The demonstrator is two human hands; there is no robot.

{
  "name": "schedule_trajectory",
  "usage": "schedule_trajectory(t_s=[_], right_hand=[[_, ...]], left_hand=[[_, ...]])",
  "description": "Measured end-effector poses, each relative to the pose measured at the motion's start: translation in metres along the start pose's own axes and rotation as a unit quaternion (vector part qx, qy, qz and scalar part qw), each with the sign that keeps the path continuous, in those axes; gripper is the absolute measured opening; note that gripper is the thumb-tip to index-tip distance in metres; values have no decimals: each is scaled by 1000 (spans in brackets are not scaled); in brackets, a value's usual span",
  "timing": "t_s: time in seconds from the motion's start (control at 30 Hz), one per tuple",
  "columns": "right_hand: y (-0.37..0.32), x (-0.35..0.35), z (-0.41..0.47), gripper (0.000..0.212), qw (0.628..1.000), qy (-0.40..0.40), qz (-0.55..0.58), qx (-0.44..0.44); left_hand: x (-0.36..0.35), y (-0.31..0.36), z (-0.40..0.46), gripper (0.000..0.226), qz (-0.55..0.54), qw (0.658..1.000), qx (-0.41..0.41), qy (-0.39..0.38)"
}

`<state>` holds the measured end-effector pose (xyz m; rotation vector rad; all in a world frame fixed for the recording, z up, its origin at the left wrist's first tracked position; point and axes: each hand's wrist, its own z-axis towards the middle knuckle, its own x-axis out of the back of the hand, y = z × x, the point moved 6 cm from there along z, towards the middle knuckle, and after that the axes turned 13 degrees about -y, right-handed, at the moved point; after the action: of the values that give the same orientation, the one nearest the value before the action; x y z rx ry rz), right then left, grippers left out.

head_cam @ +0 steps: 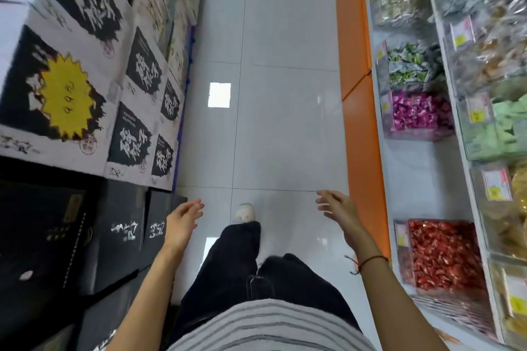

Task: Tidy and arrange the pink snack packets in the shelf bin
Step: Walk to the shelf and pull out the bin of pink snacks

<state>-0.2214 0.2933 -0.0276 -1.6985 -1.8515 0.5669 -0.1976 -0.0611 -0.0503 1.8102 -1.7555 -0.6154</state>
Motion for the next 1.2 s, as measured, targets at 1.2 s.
schedule_trajectory(t_s=[1.2], right_hand=[[-595, 50, 495, 15, 998, 29, 41, 23]], left_hand=[[-42, 613, 505, 25, 18, 998, -56, -11]])
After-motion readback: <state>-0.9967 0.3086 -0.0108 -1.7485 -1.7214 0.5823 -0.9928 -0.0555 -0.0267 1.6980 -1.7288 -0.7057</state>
